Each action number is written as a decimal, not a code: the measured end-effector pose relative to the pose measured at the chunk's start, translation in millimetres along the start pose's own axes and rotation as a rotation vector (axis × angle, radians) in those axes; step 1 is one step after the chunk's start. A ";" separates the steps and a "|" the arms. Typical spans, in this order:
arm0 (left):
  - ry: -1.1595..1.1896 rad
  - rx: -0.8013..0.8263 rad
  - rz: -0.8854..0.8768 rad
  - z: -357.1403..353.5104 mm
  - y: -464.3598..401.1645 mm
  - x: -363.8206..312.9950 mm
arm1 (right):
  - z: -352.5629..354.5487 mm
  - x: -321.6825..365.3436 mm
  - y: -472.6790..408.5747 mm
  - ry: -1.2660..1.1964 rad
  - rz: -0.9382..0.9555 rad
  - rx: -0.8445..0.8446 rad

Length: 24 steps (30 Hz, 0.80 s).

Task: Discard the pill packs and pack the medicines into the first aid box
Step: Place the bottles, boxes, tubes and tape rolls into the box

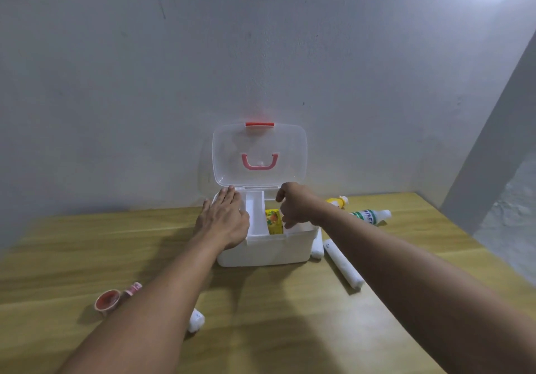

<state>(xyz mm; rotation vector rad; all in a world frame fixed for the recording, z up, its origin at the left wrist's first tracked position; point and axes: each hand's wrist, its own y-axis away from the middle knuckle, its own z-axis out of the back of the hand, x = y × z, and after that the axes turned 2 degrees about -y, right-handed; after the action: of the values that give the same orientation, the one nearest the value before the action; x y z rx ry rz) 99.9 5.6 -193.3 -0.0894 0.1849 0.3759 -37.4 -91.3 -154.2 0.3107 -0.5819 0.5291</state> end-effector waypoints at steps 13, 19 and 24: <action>-0.032 -0.006 -0.002 -3.9 -5.1 2.3 | 76.3 -104.1 44.4 0.175 -0.236 -0.117; -0.033 -0.001 0.002 -2.6 -3.5 1.6 | 66.3 -139.7 68.2 0.599 -0.377 0.083; -0.029 0.005 0.010 -1.8 -2.4 0.8 | 76.6 -128.6 78.4 0.462 -0.447 0.096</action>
<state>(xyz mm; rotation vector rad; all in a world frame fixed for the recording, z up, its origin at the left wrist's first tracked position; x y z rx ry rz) 101.3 3.5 -195.0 -0.0780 0.1577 0.3860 -205.4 -108.3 -159.3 0.3824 -0.0310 0.1827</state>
